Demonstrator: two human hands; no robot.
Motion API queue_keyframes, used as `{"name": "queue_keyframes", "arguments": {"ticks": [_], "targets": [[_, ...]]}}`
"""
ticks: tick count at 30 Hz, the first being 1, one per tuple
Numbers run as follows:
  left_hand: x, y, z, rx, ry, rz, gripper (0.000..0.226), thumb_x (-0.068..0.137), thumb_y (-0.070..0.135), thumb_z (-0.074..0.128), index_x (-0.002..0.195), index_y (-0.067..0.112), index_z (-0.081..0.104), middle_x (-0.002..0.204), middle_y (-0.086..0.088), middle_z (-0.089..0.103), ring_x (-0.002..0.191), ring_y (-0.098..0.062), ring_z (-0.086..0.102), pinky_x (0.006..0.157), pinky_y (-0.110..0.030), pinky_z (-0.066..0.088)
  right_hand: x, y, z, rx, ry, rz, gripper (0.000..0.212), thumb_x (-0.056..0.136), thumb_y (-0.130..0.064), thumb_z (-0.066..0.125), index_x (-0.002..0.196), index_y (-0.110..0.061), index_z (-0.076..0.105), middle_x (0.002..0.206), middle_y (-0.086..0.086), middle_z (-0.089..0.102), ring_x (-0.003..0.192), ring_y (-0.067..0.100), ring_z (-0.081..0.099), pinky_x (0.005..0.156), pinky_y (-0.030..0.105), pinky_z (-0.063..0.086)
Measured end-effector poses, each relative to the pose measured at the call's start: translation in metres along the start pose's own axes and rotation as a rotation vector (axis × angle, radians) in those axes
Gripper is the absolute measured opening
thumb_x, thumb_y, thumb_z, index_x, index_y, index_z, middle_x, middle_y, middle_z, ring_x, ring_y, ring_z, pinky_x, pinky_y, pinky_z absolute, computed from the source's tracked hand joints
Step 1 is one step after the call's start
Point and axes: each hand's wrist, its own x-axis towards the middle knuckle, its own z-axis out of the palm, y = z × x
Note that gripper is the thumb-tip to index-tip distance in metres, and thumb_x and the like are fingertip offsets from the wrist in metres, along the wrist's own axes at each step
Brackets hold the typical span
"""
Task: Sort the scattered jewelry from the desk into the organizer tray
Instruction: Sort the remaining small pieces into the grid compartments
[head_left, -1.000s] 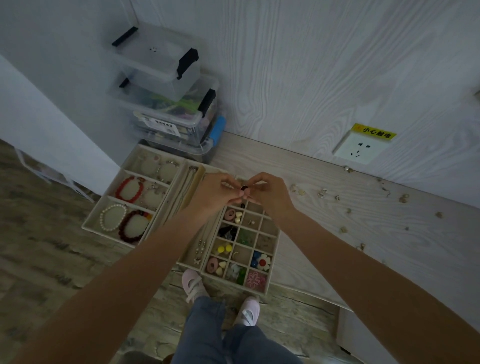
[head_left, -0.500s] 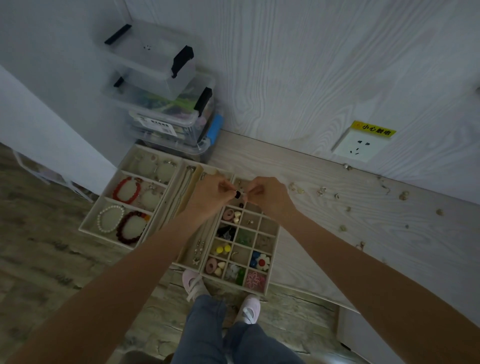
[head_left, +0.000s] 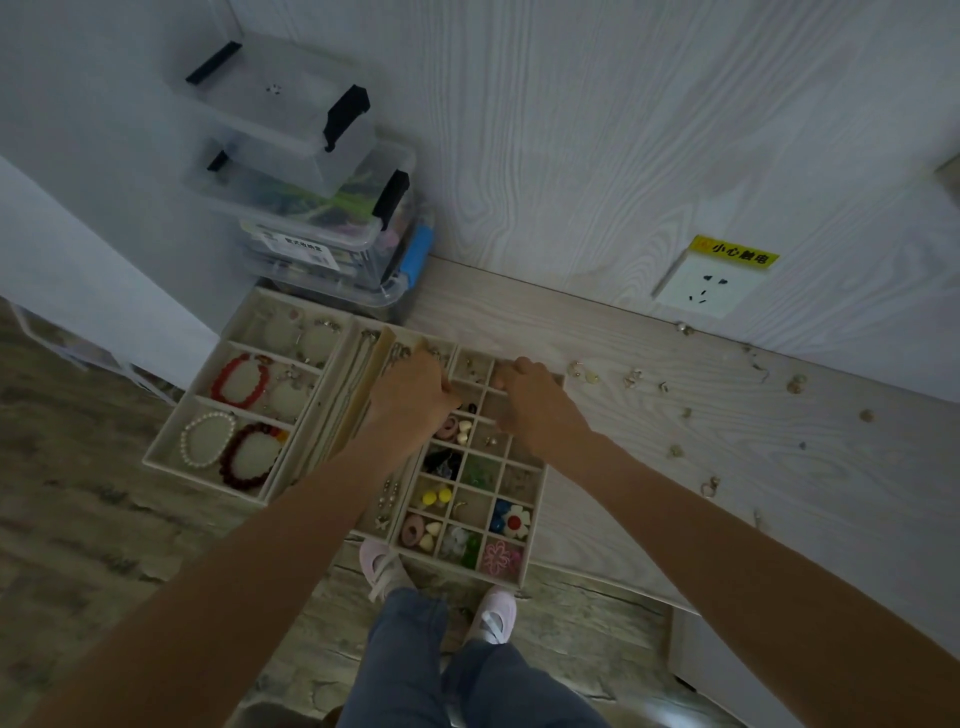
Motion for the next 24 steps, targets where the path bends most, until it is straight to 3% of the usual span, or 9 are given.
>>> {"name": "queue_keyframes", "arguments": {"ticks": [5, 12, 17, 21, 24], "targets": [[0.006, 0.017, -0.005, 0.207, -0.022, 0.037, 0.01, 0.087, 0.017, 0.061, 0.083, 0.013, 0.052, 0.086, -0.005, 0.062, 0.084, -0.023, 0.063, 0.067, -0.032, 0.048, 0.0, 0.0, 0.0, -0.016, -0.001, -0.01, 0.041, 0.085, -0.004, 0.059, 0.124, -0.007, 0.047, 0.127, 0.011, 0.043, 0.115, 0.025, 0.041, 0.085, 0.027, 0.035], [0.008, 0.023, 0.001, 0.363, -0.007, 0.035, 0.014, 0.088, 0.013, 0.061, 0.102, 0.011, 0.059, 0.1, -0.007, 0.063, 0.095, -0.025, 0.063, 0.069, -0.033, 0.045, -0.003, 0.0, -0.001, -0.027, 0.001, -0.03, 0.038, 0.086, -0.004, 0.058, 0.122, -0.005, 0.047, 0.126, 0.012, 0.044, 0.114, 0.025, 0.041, 0.084, 0.028, 0.033], [0.007, 0.022, -0.008, 0.287, -0.076, 0.049, 0.011, 0.087, 0.019, 0.062, 0.086, 0.014, 0.053, 0.093, -0.006, 0.062, 0.091, -0.024, 0.063, 0.068, -0.032, 0.046, -0.002, 0.0, -0.002, -0.028, -0.006, -0.027, 0.039, 0.085, -0.003, 0.058, 0.123, -0.005, 0.047, 0.126, 0.012, 0.044, 0.114, 0.025, 0.041, 0.086, 0.029, 0.034], [0.001, 0.02, -0.019, 0.232, -0.109, 0.094, 0.025, 0.087, 0.024, 0.06, 0.069, 0.014, 0.045, 0.069, 0.001, 0.049, 0.087, -0.022, 0.06, 0.095, -0.037, 0.041, -0.001, 0.0, -0.002, -0.034, -0.014, -0.035, 0.042, 0.085, -0.004, 0.058, 0.125, -0.005, 0.045, 0.127, 0.012, 0.044, 0.115, 0.026, 0.041, 0.086, 0.028, 0.031], [0.001, 0.015, -0.019, 0.16, -0.112, 0.116, 0.023, 0.084, 0.024, 0.063, 0.069, 0.016, 0.049, 0.071, 0.0, 0.052, 0.083, -0.023, 0.062, 0.081, -0.036, 0.05, -0.001, -0.001, -0.002, -0.051, -0.019, -0.04, 0.044, 0.085, -0.006, 0.059, 0.126, -0.005, 0.045, 0.128, 0.012, 0.043, 0.115, 0.026, 0.041, 0.087, 0.027, 0.03]]}}
